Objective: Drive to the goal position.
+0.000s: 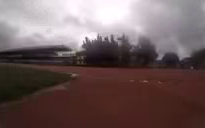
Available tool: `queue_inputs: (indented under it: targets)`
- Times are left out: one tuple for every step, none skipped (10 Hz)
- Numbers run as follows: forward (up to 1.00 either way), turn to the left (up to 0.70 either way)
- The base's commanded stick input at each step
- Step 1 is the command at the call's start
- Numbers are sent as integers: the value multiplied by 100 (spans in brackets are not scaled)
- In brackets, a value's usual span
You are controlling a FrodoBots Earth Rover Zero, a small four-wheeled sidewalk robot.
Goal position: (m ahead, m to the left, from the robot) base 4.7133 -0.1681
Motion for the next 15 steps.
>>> queue_inputs:
  targets:
    - [70, 0]
    - [70, 0]
    - [70, 0]
    - [70, 0]
    - [70, 0]
    - [70, 0]
    - [70, 0]
    - [70, 0]
    - [70, 0]
    - [70, 0]
    - [70, 0]
    - [70, 0]
    - [70, 0]
    - [70, 0]
    - [70, 0]
